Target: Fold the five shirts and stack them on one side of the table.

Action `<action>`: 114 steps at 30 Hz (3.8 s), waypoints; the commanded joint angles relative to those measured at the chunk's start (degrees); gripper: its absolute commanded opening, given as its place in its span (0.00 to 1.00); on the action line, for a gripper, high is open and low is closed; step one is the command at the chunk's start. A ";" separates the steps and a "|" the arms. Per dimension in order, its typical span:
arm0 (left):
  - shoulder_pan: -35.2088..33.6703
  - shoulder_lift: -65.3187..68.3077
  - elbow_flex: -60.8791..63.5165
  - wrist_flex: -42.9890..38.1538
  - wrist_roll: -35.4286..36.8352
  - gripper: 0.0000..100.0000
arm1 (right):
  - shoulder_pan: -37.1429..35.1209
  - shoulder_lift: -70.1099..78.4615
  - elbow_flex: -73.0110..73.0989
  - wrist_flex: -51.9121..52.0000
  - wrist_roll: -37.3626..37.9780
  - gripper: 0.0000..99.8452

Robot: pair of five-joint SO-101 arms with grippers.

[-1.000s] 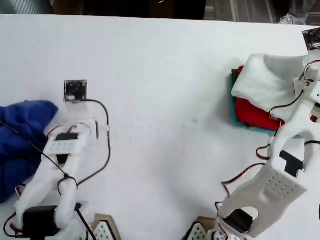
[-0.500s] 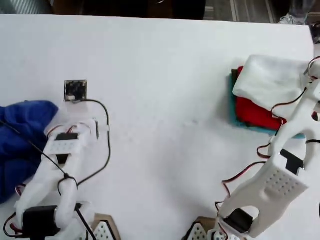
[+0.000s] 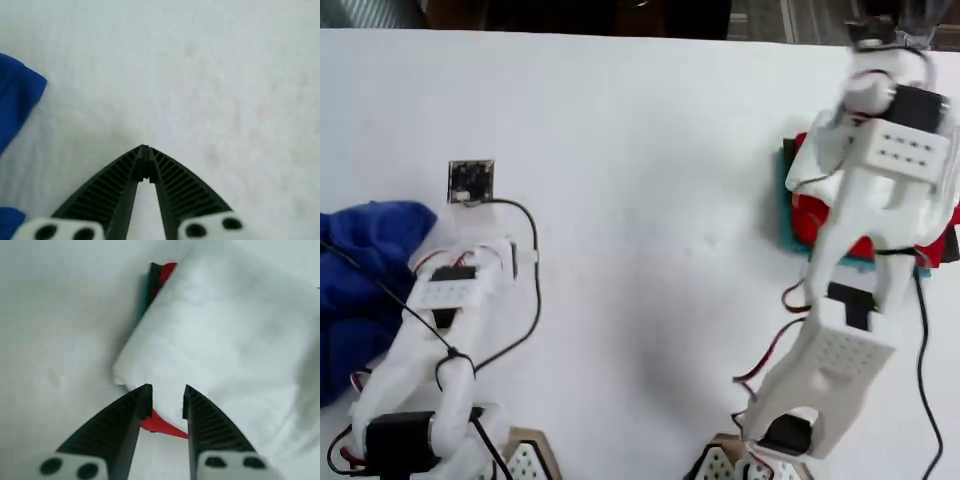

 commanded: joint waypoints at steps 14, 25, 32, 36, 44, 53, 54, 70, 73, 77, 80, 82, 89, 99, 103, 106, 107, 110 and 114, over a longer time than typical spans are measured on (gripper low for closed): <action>-0.18 -2.20 -0.31 -1.05 -0.09 0.03 | 3.30 -10.68 35.34 -13.67 6.95 0.03; -0.09 -2.20 -0.40 -1.05 -0.18 0.03 | 1.63 -43.03 53.63 -20.97 -1.93 0.03; -8.18 -4.04 -4.18 4.40 -4.92 0.03 | -6.29 -46.55 67.43 -24.66 -14.86 0.06; -14.33 -6.15 -9.54 16.70 -8.79 0.03 | -10.59 -45.49 70.68 -22.81 -15.21 0.07; -28.57 -12.31 -15.43 27.34 -12.31 0.03 | -20.44 -43.12 71.30 -29.23 -18.99 0.08; -37.36 -10.81 -23.34 31.12 -25.41 0.21 | -32.48 -43.03 76.48 -38.11 -17.85 0.19; -38.68 -9.93 -24.48 31.12 -25.49 0.21 | -33.45 -43.21 77.98 -39.96 -18.20 0.19; -32.09 16.35 -41.89 36.84 -20.31 0.20 | -34.42 -43.21 80.00 -40.40 -17.85 0.12; -31.65 17.23 -45.41 40.53 -20.40 0.11 | -34.42 -43.03 80.00 -40.40 -17.85 0.12; -31.38 17.14 -49.36 43.60 -20.31 0.04 | -34.42 -42.86 80.00 -40.40 -17.85 0.11; -31.38 17.14 -52.79 46.77 -20.31 0.03 | -34.42 -42.86 80.00 -40.40 -17.85 0.07; -31.38 17.14 -54.99 49.41 -20.31 0.03 | -34.42 -42.86 80.00 -40.40 -17.85 0.05; -29.10 17.49 -52.26 50.90 -20.22 0.14 | -34.42 -42.86 80.00 -40.40 -17.85 0.08; -28.57 17.49 -45.76 46.15 -15.03 0.17 | -34.42 -42.86 80.00 -40.40 -17.85 0.10; -28.66 17.49 -43.38 46.15 -15.12 0.17 | -34.42 -42.86 80.00 -40.40 -17.85 0.10; -28.66 17.49 -42.33 44.57 -14.86 0.17 | -34.42 -42.86 80.00 -40.40 -17.85 0.10; -28.75 17.49 -42.33 44.04 -14.86 0.17 | -34.42 -42.86 80.00 -40.40 -17.76 0.10; -29.98 17.49 -42.42 43.60 -15.12 0.15 | -34.42 -42.86 80.00 -40.40 -17.76 0.10; -30.86 17.32 -42.86 43.52 -15.03 0.03 | -33.27 -42.86 80.00 -40.40 -17.76 0.10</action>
